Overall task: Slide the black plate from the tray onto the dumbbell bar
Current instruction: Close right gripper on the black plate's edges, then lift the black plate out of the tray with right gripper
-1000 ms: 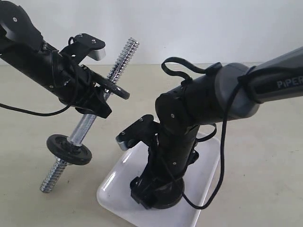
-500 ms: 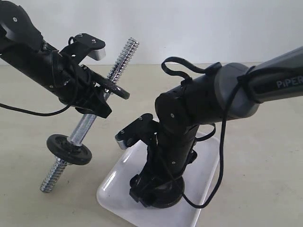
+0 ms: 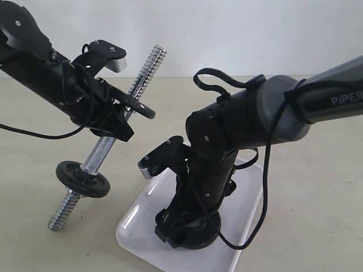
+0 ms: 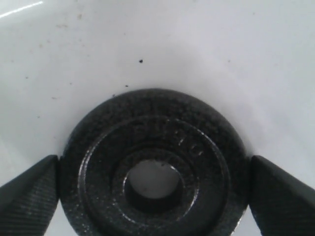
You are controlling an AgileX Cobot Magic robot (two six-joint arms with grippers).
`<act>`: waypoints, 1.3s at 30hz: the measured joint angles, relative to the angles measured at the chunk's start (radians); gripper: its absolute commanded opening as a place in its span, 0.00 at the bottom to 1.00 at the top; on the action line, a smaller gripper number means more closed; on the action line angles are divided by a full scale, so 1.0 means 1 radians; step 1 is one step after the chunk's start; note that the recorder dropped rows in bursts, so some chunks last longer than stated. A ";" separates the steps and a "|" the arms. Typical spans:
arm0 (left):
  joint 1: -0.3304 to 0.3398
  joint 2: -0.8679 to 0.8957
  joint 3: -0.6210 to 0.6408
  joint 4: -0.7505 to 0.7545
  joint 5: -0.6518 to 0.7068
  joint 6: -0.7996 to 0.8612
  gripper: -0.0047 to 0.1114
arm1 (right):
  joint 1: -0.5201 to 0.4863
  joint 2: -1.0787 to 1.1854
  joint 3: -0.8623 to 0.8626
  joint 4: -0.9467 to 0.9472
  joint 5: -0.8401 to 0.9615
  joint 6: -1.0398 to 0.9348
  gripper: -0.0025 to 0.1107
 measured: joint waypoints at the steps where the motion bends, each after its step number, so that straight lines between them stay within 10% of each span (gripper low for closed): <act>1: 0.000 0.000 0.000 0.000 0.000 0.000 0.08 | 0.000 0.000 0.000 -0.002 -0.002 0.000 0.02; 39: 0.000 0.000 0.000 0.000 0.000 0.000 0.08 | -0.113 -0.016 -0.118 -0.111 0.087 -0.090 0.02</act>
